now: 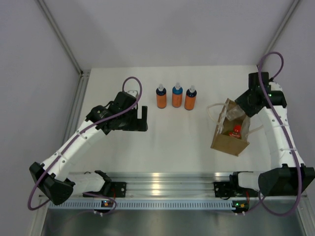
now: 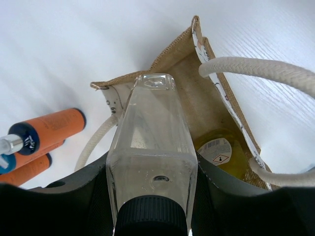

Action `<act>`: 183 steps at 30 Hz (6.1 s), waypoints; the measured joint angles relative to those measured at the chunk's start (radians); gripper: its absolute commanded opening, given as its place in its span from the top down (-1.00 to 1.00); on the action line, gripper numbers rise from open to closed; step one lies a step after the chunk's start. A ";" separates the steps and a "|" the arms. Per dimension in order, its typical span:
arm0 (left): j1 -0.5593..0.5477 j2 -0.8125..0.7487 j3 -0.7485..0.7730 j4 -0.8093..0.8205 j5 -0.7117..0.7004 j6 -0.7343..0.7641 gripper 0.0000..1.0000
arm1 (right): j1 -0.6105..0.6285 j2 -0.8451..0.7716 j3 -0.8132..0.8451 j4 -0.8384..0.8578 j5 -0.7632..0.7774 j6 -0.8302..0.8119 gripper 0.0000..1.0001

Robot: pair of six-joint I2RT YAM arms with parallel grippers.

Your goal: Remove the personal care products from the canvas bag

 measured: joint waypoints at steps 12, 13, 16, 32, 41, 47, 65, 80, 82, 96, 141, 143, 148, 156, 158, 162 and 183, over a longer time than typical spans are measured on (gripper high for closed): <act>0.000 0.003 0.000 0.000 0.000 0.000 -0.97 | -0.048 -0.088 0.222 -0.090 -0.019 -0.059 1.00; 0.000 0.003 0.000 0.000 0.000 0.000 -0.97 | -0.049 -0.088 0.249 -0.096 -0.023 -0.066 1.00; 0.000 0.006 0.000 0.000 0.000 0.000 -0.97 | -0.050 -0.085 0.309 -0.099 -0.033 -0.083 1.00; 0.000 0.000 0.000 0.000 -0.020 -0.011 -0.97 | 0.105 0.277 0.526 -0.070 -0.274 -0.195 1.00; 0.000 -0.047 0.000 0.000 -0.105 -0.066 -0.97 | 0.461 0.384 0.575 -0.077 -0.214 -0.224 1.00; 0.000 -0.056 0.000 0.000 -0.124 -0.093 -0.97 | 0.591 0.472 0.579 -0.077 -0.143 -0.208 1.00; 0.000 -0.056 0.000 0.000 -0.101 -0.106 -0.97 | 0.654 0.783 0.633 -0.091 -0.045 -0.213 0.36; 0.000 -0.053 0.000 0.000 -0.067 -0.105 -0.97 | 0.642 0.788 0.679 -0.082 -0.048 -0.248 -0.56; 0.000 -0.049 0.000 0.000 -0.053 -0.104 -0.97 | 0.632 0.767 0.679 -0.082 -0.051 -0.257 -0.56; 0.000 -0.040 0.000 0.019 0.032 -0.097 -0.97 | 0.359 0.032 0.334 -0.109 -0.022 -0.347 -0.45; 0.000 0.016 -0.006 0.027 0.075 -0.026 -0.97 | 0.096 -0.147 -0.162 -0.182 -0.103 -0.466 0.17; 0.000 0.016 -0.006 0.027 0.075 -0.026 -0.97 | 0.096 -0.143 -0.161 -0.180 -0.105 -0.471 0.17; 0.000 0.016 -0.006 0.027 0.076 -0.026 -0.97 | 0.096 -0.138 -0.157 -0.180 -0.105 -0.479 0.17; 0.000 0.016 -0.006 0.027 0.076 -0.026 -0.97 | 0.096 -0.127 -0.127 -0.174 -0.105 -0.482 0.16; 0.000 0.016 -0.006 0.027 0.078 -0.026 -0.97 | 0.096 -0.127 -0.127 -0.173 -0.105 -0.482 0.20; 0.000 0.020 -0.006 0.027 0.079 -0.026 -0.97 | 0.096 -0.124 -0.127 -0.173 -0.108 -0.485 0.24; 0.000 0.029 -0.006 0.027 0.079 -0.026 -0.97 | 0.095 -0.129 -0.147 -0.163 -0.113 -0.488 0.88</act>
